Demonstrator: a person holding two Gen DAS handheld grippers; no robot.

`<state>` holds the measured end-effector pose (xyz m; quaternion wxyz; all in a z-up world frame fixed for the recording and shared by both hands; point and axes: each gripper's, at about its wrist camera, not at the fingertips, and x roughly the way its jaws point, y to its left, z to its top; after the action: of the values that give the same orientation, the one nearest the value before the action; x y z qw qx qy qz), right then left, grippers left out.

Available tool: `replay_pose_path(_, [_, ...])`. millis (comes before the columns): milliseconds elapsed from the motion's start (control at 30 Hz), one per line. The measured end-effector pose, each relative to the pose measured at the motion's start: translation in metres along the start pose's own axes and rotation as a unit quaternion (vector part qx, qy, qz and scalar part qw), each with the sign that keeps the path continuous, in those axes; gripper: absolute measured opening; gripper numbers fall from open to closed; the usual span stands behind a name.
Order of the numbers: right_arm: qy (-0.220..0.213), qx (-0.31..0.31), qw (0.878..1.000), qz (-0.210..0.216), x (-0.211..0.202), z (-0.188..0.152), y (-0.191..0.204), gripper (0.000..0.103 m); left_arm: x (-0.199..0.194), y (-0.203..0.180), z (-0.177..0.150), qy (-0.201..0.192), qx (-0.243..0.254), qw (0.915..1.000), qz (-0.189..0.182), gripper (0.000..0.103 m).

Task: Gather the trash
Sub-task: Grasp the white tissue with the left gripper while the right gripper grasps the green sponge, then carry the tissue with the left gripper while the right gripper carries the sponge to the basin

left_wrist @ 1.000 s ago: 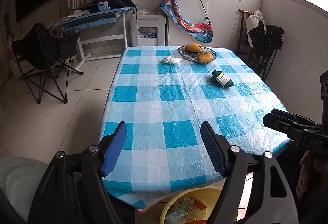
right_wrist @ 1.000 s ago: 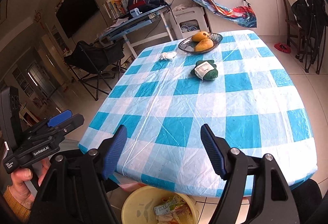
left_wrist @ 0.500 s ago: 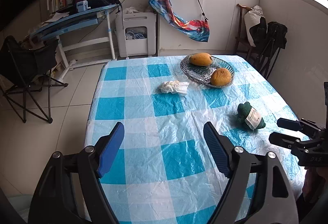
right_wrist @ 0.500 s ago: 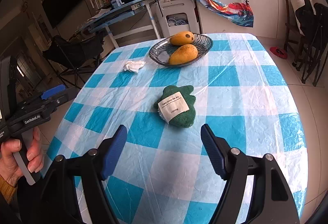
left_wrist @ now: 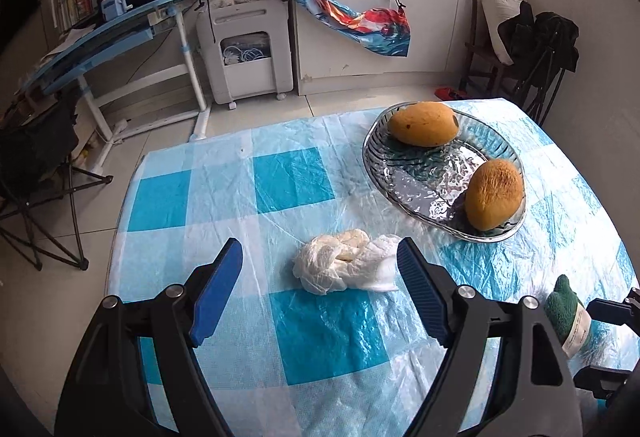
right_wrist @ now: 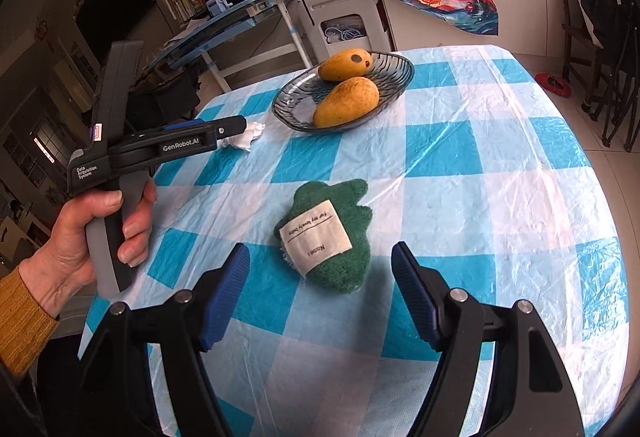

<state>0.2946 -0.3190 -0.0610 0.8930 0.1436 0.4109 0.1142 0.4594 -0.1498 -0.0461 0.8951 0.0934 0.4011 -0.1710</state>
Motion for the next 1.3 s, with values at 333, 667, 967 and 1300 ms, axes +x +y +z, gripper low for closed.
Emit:
replay_pose_path(333, [0.023, -0.021, 0.999, -0.016, 0.018, 0.011, 0.005, 0.058, 0.016, -0.007, -0.002, 0.027, 0.0, 0.9994, -0.021, 0.03])
replay_pose_path(667, [0.015, -0.012, 0.999, 0.028, 0.0, -0.004, 0.006, 0.037, -0.068, -0.008, -0.067, 0.008, -0.055, 0.9979, -0.035, 0.017])
replay_pose_path(967, [0.0, 0.047, 0.996, 0.082, -0.027, -0.037, 0.009, 0.037, -0.142, 0.005, -0.142, 0.004, -0.107, 0.9934, -0.042, 0.015])
replay_pose_path(1300, [-0.04, 0.073, 0.989, 0.12, -0.055, -0.059, 0.016, 0.037, -0.186, -0.004, -0.168, -0.013, -0.103, 0.9944, -0.021, 0.015])
